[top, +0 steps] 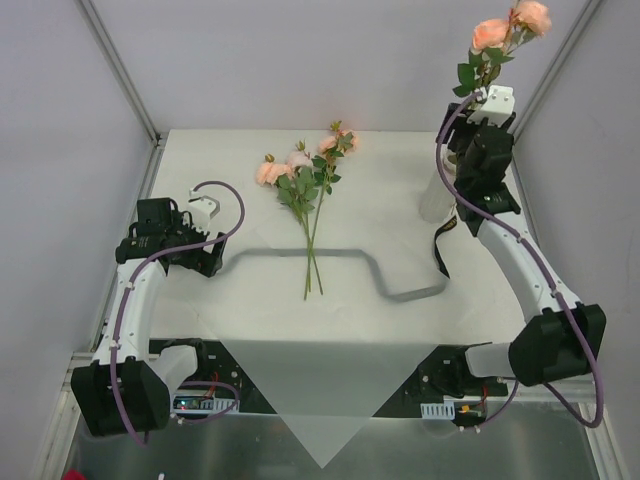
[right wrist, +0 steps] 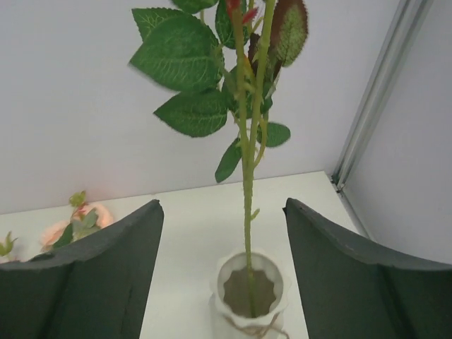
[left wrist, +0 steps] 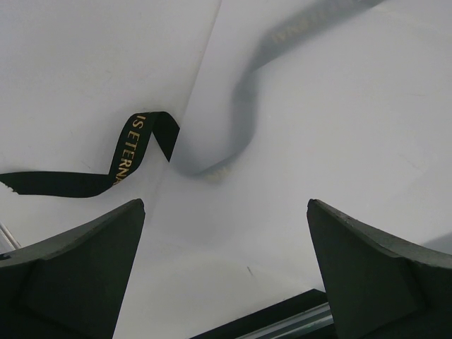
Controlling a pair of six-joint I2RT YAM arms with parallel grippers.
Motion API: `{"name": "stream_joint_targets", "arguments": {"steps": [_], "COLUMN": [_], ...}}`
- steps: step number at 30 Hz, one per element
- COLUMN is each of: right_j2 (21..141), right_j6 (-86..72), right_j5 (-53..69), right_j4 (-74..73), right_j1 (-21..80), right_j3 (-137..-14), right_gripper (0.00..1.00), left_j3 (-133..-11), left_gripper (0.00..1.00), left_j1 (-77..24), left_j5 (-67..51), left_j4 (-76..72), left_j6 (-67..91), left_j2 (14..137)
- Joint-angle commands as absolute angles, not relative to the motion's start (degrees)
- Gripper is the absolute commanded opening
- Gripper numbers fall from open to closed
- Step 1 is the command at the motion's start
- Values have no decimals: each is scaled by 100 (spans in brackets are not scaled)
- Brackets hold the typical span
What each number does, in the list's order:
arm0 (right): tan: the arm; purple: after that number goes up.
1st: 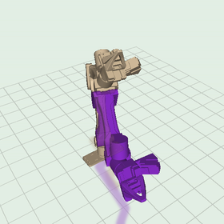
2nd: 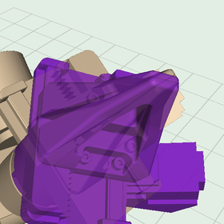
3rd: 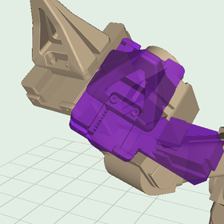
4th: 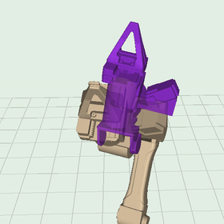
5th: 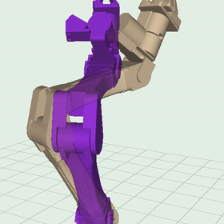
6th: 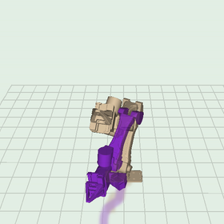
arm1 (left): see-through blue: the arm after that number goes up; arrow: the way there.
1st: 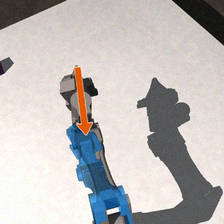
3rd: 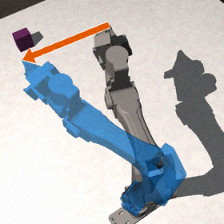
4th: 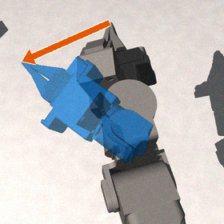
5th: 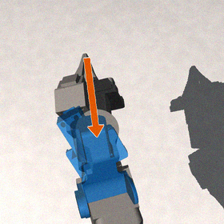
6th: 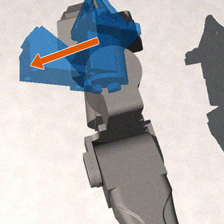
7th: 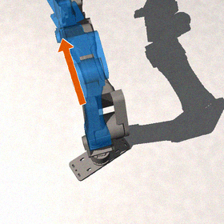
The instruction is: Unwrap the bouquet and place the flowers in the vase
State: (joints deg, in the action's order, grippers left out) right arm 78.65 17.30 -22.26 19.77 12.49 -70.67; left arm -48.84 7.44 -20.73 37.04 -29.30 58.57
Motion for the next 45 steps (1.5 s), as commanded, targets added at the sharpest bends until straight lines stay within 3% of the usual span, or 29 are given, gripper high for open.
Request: {"name": "stream_joint_targets", "arguments": {"steps": [1,9,17,27,45], "right_j2": [7111,7153,8875,11240,12260], "right_j6": [1179,915,466,422,747], "right_j5": [-2189,-1907,-1047,1001,1028], "right_j4": [1750,460,-148,-1432,-1837], "right_j1": [1450,2785,3690,3981,4254], "right_j3": [-6969,-7233,-7566,-9324,-9597], "right_gripper": [73,66,57,47,43], "left_j3": [-5045,-5054,-5036,-4975,-4843], "left_gripper": [99,99,99,99,99], "left_j1": [694,694,694,703,703], "left_j5": [-2074,-2074,-2022,-1934,-1899], "left_j4": [3647,3639,3639,3630,3507], "left_j6": [-2944,-2909,-2944,-3023,-3050], "left_j2": [5889,5933,5862,5801,5854]}}
